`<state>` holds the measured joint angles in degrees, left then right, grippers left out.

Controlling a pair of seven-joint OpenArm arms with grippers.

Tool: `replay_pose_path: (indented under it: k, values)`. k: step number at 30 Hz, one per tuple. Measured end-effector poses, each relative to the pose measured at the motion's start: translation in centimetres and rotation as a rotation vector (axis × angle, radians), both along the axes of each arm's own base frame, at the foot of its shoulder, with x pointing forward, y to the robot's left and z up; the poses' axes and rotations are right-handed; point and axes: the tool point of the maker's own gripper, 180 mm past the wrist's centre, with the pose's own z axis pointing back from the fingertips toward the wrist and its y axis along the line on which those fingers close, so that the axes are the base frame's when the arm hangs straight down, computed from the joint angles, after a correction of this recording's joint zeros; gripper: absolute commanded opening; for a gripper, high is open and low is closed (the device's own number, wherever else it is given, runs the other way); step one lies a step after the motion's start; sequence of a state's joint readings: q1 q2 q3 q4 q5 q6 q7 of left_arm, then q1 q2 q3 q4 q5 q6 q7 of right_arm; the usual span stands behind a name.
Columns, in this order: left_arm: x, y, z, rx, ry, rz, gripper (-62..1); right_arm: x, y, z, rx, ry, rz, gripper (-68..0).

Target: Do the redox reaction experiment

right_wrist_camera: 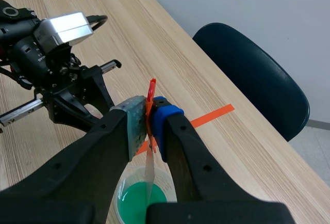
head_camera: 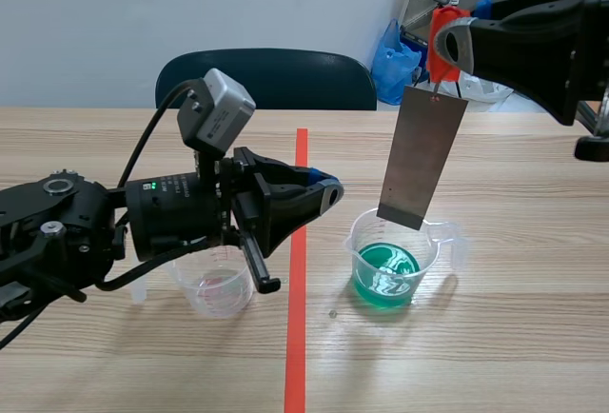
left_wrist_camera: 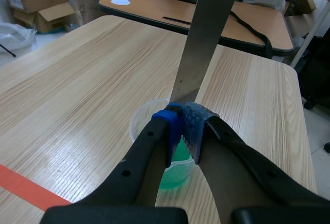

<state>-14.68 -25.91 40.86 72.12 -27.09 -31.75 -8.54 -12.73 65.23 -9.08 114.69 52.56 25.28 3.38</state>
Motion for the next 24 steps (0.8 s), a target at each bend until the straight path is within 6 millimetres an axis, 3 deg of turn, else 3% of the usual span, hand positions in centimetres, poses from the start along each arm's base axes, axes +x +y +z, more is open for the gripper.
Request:
replay_pose_path:
  k: [8, 24]
  values:
    - [0.67, -0.99, -0.10, -0.004, 0.011, 0.005, -58.2, 0.00, 0.00, 0.00, 0.000, 0.000, 0.000, -66.9]
    - [0.64, -1.09, -0.35, 0.020, -0.007, -0.002, -58.2, 0.00, 0.00, 0.01, 0.000, 0.000, 0.000, -66.9]
